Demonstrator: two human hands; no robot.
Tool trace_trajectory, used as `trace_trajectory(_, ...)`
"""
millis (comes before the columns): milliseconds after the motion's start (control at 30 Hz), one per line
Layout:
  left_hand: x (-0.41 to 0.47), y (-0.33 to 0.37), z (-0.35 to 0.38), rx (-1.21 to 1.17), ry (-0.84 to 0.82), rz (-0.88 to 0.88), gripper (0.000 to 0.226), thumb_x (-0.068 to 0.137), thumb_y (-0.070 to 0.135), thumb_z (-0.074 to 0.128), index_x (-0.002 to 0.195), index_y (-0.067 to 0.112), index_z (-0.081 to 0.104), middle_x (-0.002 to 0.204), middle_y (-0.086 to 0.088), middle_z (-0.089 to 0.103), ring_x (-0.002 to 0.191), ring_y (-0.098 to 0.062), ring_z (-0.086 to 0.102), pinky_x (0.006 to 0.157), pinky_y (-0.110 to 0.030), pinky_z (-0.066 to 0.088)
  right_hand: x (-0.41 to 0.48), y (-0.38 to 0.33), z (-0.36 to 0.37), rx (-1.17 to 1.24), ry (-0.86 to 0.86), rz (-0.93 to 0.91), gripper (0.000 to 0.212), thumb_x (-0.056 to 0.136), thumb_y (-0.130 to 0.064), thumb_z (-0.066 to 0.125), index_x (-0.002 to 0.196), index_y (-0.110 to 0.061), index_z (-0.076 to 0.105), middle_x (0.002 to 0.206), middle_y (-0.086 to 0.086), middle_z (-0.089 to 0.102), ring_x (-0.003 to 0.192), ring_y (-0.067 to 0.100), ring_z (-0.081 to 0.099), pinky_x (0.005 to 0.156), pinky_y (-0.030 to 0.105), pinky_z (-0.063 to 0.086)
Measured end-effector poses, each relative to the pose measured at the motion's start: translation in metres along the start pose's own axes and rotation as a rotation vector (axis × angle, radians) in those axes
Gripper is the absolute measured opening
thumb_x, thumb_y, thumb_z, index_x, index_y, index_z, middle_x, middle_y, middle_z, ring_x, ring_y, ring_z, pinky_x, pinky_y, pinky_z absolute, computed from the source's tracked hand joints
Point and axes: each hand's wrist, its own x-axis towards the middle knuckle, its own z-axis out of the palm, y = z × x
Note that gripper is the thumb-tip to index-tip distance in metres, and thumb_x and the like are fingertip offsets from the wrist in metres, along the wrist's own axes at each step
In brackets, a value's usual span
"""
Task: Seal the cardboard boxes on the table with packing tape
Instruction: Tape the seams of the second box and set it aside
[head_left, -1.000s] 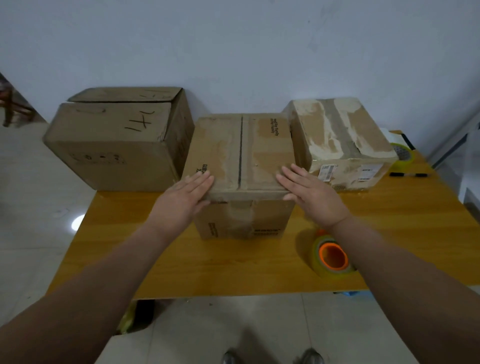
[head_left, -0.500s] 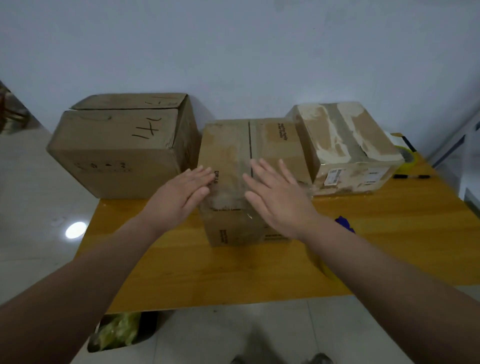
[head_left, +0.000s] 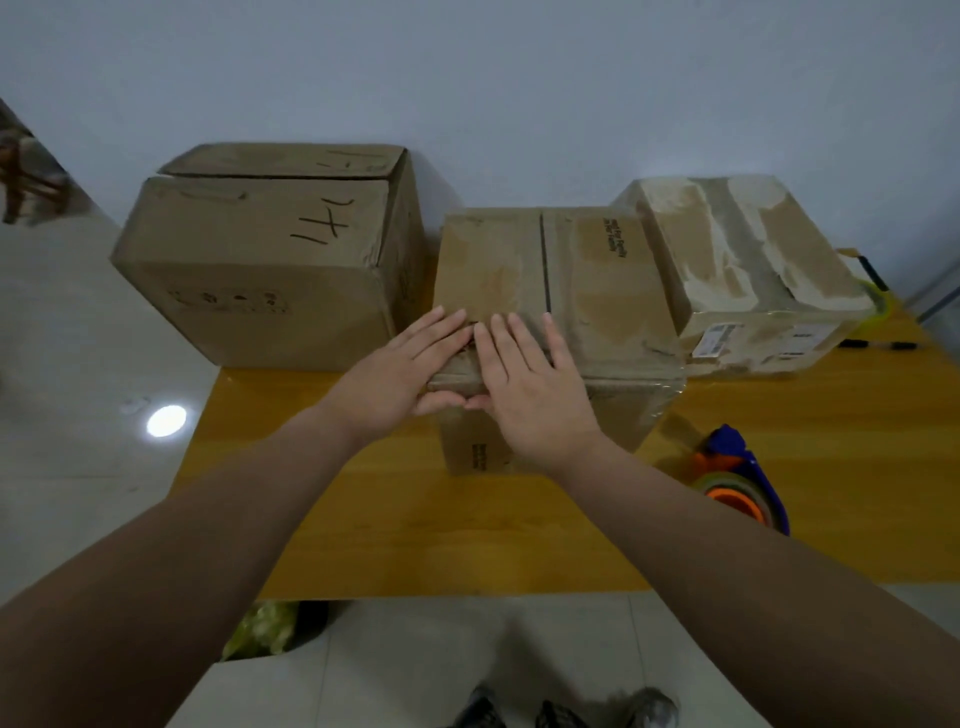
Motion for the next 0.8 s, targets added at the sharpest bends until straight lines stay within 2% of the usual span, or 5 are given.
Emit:
trace_trajectory(133,-0.002,0.005,-0.006,0.105,-0.083,-0.020,0.088,0.079,0.067,0.039,0.147,0.012,0.030,0.154,-0.007,0.028,0.143,-0.022,0.018,0.116,-0.044,0.020,-0.005,0.003,-0.005,-0.043,-0.094,-0.022,0.090,0.083,-0.065,0.052,0.146,-0.004,0.034,0.147,0.018,0.041,0.138,0.032,0.037,0.115,0.053,0.008)
trace_trajectory(300,0.016,0.037,-0.024,0.105,-0.019,-0.062,0.086,0.089,0.069,0.003,0.143,0.013,0.038,0.152,-0.007,0.033,0.143,-0.021,0.023,0.118,-0.039,0.009,-0.027,0.047,-0.028,0.115,-0.059,0.022,0.070,0.094,-0.061,0.003,0.149,-0.026,0.028,0.156,0.007,0.027,0.146,0.028,0.019,0.114,0.054,-0.010)
trace_trajectory(433,0.059,0.086,-0.019,0.078,-0.033,0.007,0.073,0.091,0.060,-0.003,0.151,0.022,0.016,0.159,0.000,0.009,0.146,-0.014,0.004,0.119,-0.035,-0.001,-0.041,0.093,-0.036,0.149,-0.115,0.180,0.068,0.091,-0.060,-0.004,0.148,-0.040,0.026,0.160,0.002,0.012,0.148,0.026,0.003,0.111,0.051,-0.020)
trace_trajectory(567,0.073,0.101,-0.007,0.099,-0.117,-0.052,0.060,0.099,0.051,0.007,0.151,0.022,0.007,0.159,0.001,0.004,0.146,-0.013,-0.001,0.119,-0.032,-0.002,-0.053,0.105,-0.021,0.077,-0.158,0.214,0.065,0.091,-0.057,-0.009,0.147,-0.044,0.022,0.159,0.002,0.019,0.147,0.029,0.013,0.113,0.054,-0.011)
trace_trajectory(800,0.072,0.106,-0.003,0.342,-0.187,-0.030,0.076,0.094,0.059,0.013,0.151,0.010,0.001,0.159,-0.009,0.002,0.147,-0.022,0.002,0.118,-0.034,0.001,-0.064,0.099,0.002,-0.025,-0.160,0.203,0.066,0.096,-0.054,0.014,0.142,-0.019,0.045,0.142,0.012,0.049,0.130,0.035,0.047,0.111,0.059,0.021)
